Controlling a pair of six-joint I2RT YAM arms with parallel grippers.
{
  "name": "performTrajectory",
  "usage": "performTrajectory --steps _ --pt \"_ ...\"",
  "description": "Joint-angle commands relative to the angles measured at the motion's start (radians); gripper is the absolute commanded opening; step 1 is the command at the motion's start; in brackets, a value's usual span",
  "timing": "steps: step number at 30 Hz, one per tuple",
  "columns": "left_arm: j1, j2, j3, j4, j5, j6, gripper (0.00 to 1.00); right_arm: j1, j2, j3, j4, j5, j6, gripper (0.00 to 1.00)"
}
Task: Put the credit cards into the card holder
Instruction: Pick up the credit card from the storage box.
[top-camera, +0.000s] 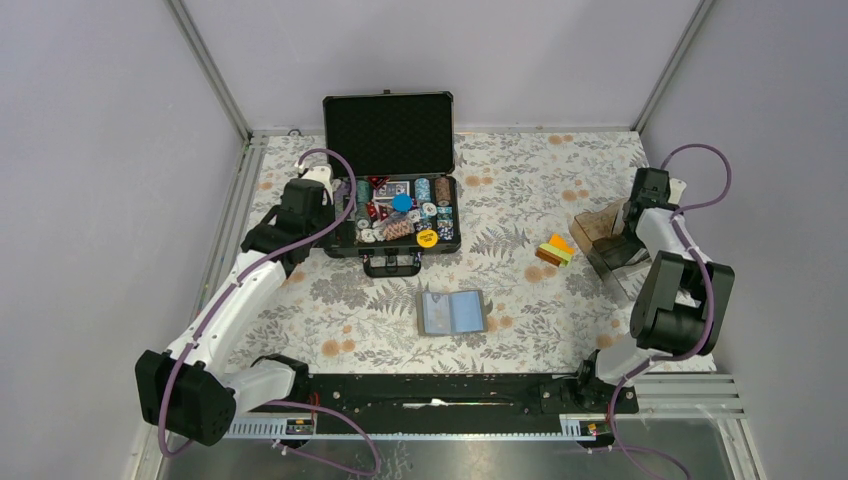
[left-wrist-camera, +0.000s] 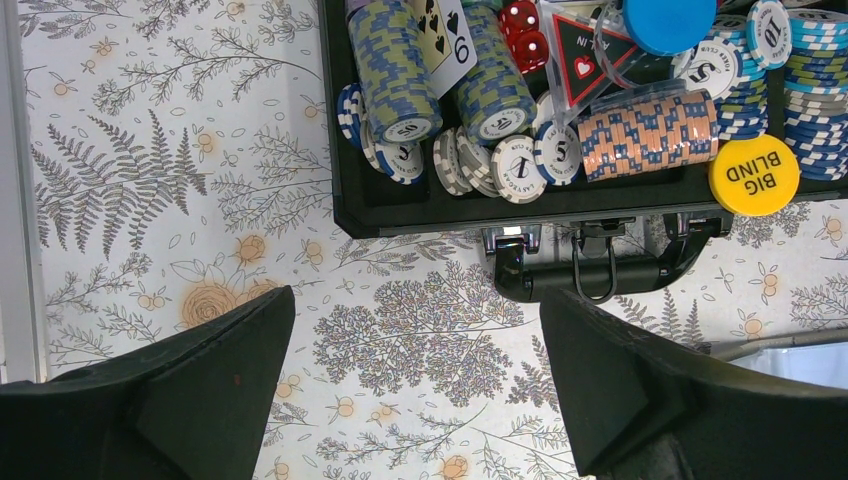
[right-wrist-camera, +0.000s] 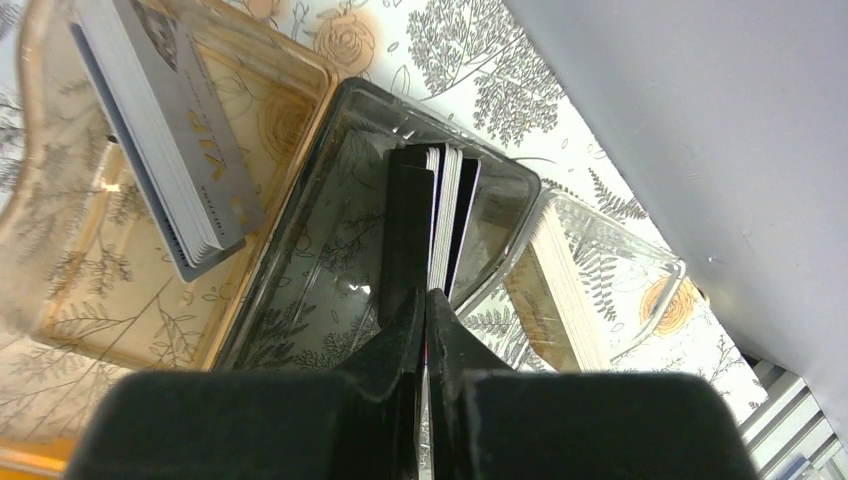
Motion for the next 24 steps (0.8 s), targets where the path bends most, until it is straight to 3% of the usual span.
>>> performTrajectory --steps 1,24 --pt "-0.003 -0.023 0.0 0.033 -0.004 0.004 0.99 0.001 -0.092 -0.01 0.057 0.027 0.001 0.0" --pt "-0.004 -0.024 0.005 0.033 -0.003 0.001 0.99 0.007 -0.328 -0.037 0.114 0.018 0.012 0.0"
